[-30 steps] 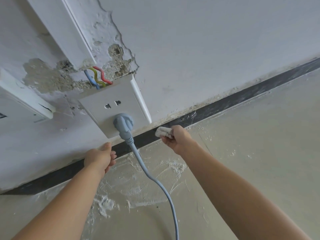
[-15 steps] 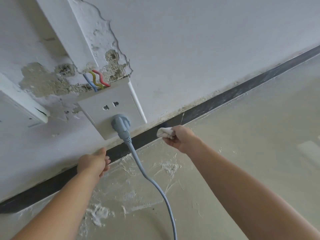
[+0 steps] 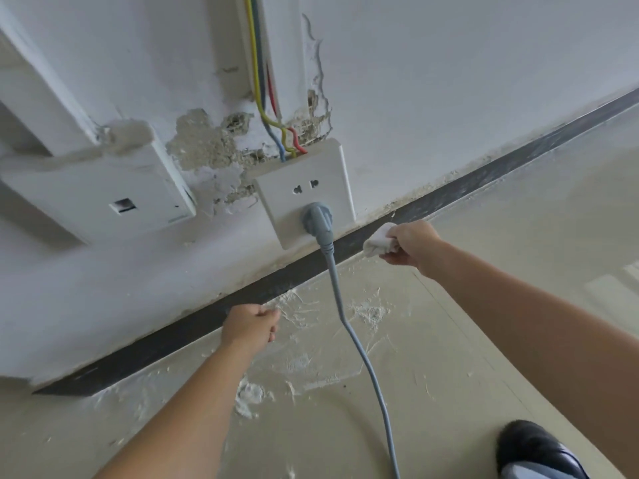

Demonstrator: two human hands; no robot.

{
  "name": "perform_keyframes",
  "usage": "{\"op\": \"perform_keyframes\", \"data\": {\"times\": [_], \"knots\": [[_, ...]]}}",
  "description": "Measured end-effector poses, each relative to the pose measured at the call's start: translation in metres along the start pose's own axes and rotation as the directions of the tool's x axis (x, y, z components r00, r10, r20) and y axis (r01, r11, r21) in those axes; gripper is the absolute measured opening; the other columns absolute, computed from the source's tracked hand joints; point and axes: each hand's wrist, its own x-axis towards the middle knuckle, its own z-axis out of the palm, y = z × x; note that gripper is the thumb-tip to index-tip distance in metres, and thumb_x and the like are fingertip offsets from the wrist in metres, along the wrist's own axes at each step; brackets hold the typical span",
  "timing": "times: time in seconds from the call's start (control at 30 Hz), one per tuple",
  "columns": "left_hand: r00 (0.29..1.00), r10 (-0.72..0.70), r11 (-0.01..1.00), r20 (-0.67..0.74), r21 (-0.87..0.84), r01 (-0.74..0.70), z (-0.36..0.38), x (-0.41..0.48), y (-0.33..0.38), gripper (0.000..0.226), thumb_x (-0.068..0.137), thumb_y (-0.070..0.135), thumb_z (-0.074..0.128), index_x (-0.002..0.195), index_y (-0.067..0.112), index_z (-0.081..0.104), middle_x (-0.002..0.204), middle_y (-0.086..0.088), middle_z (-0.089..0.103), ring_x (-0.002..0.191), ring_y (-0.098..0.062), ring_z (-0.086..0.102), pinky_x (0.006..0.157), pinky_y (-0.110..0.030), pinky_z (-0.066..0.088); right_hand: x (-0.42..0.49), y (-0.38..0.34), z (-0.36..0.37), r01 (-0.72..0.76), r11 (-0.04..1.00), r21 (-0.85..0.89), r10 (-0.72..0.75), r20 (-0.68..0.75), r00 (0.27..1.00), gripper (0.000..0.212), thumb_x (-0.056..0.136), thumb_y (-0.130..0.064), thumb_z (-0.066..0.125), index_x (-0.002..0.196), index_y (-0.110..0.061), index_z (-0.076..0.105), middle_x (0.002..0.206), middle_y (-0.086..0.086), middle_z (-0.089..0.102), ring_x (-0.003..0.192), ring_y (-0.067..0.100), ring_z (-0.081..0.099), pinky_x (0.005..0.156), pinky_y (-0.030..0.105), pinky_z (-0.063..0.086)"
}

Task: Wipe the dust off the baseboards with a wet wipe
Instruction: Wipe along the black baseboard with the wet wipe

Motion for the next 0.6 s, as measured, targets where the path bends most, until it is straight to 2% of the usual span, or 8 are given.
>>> {"op": "perform_keyframes", "data": {"times": [0.17,0.2,0.23,0.27,0.33,0.43,0.53,0.6], "knots": [[0.951,-0.064,0.92,0.303,0.388,-0.061,0.001,-0.004,0.011,0.017,0.094,0.011,0.05,0.089,0.004,0.064,0.074,-0.003,0.06,0.057,-0.011,0.055,0.047,-0.016,0.037,-0.007,0.01,0.019,0.065,0.994,-0.085,-0.06,0.068,0.996,0.026,0.094,-0.016,0.052,0.117,-0.004,0.056,0.081,0.004,0.06,0.071,0.017,0.06,0.062,0.022,0.048],[0.914,-0.126,0.88,0.385,0.469,-0.077,0.005,-0.008,0.015,0.02,0.095,0.014,0.049,0.101,0.002,0.063,0.077,-0.003,0.059,0.058,-0.011,0.054,0.048,-0.017,0.036,-0.014,0.01,0.018,0.136,0.946,-0.294,-0.113,0.096,0.989,0.03,0.095,-0.023,0.052,0.121,-0.008,0.054,0.09,0.002,0.062,0.08,0.016,0.062,0.067,0.021,0.045],[0.867,-0.203,0.834,0.456,0.544,-0.09,0.01,-0.013,0.019,0.024,0.095,0.018,0.049,0.109,0.003,0.061,0.081,-0.003,0.06,0.059,-0.011,0.054,0.05,-0.019,0.037,-0.015,0.015,0.014,0.253,0.767,-0.589,-0.218,0.132,0.967,0.033,0.095,-0.028,0.052,0.124,-0.011,0.051,0.099,0.0,0.064,0.09,0.015,0.063,0.071,0.021,0.043],[0.81,-0.285,0.78,0.513,0.615,-0.115,0.018,-0.019,0.023,0.028,0.095,0.023,0.049,0.114,0.005,0.058,0.087,-0.003,0.061,0.063,-0.013,0.056,0.055,-0.022,0.04,-0.013,0.016,0.009,0.255,0.74,-0.622,-0.227,0.127,0.966,0.034,0.095,-0.028,0.052,0.124,-0.011,0.051,0.102,0.0,0.065,0.093,0.015,0.063,0.073,0.021,0.044],[0.713,-0.411,0.648,0.569,0.732,-0.211,0.038,-0.035,0.029,0.039,0.094,0.036,0.049,0.122,0.009,0.052,0.103,-0.005,0.062,0.08,-0.019,0.061,0.071,-0.03,0.05,0.0,0.014,-0.005,0.129,0.961,-0.246,-0.103,0.118,0.988,0.028,0.094,-0.016,0.052,0.116,-0.001,0.058,0.085,0.005,0.064,0.074,0.016,0.063,0.065,0.024,0.05],[0.649,-0.463,0.544,0.604,0.771,-0.331,0.076,-0.056,0.036,0.061,0.091,0.055,0.044,0.134,0.012,0.044,0.134,-0.008,0.049,0.112,-0.026,0.057,0.091,-0.042,0.05,0.006,0.015,-0.031,0.133,0.928,-0.347,-0.096,0.121,0.988,0.012,0.09,-0.006,0.051,0.083,-0.005,0.061,0.07,0.007,0.058,0.058,0.016,0.056,0.057,0.026,0.051],[0.585,-0.423,0.623,0.692,0.691,-0.367,0.113,-0.076,0.055,0.062,0.093,0.056,0.041,0.138,0.013,0.042,0.142,-0.008,0.04,0.118,-0.025,0.049,0.093,-0.042,0.049,0.017,0.017,-0.059,0.145,0.908,-0.394,-0.102,0.127,0.987,0.019,0.089,-0.005,0.052,0.071,-0.011,0.052,0.068,0.006,0.057,0.055,0.017,0.055,0.054,0.025,0.049],[0.633,-0.26,0.753,0.729,0.564,-0.34,0.137,-0.085,0.08,0.05,0.094,0.047,0.047,0.129,0.012,0.052,0.133,-0.013,0.051,0.102,-0.021,0.053,0.09,-0.037,0.047,0.028,0.019,-0.079,0.126,0.913,-0.389,-0.077,0.139,0.987,0.018,0.088,-0.005,0.052,0.071,-0.011,0.052,0.067,0.006,0.057,0.055,0.018,0.055,0.053,0.024,0.049]]}}
